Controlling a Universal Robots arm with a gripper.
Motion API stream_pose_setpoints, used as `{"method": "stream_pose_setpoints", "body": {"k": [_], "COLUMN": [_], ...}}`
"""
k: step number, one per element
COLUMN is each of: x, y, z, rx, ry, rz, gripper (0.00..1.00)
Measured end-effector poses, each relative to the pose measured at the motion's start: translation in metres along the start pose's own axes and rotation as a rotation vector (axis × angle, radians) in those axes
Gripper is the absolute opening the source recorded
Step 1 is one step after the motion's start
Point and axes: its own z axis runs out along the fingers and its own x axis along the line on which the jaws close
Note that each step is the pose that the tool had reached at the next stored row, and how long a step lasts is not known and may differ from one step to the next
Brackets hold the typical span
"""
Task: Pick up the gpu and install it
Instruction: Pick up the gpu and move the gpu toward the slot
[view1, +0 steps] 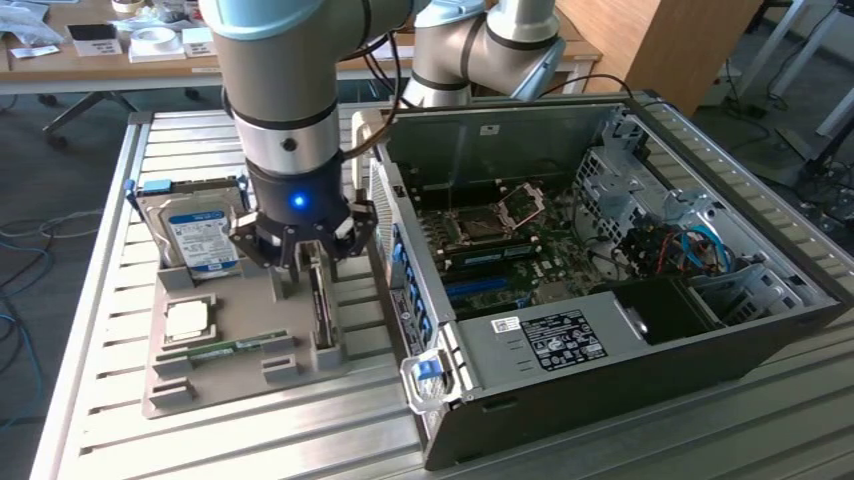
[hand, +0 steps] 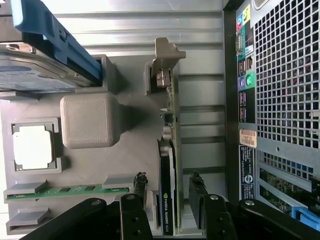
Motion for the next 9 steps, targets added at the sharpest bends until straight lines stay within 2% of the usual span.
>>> {"method": "stream_pose_setpoints", "body": {"k": [9], "x": [-0.0012], "y": [-0.0039], "z": [0.0099], "rx": [0.0001], "ry": [0.0001], "rz": [0.0], "gripper": [0.47]}}
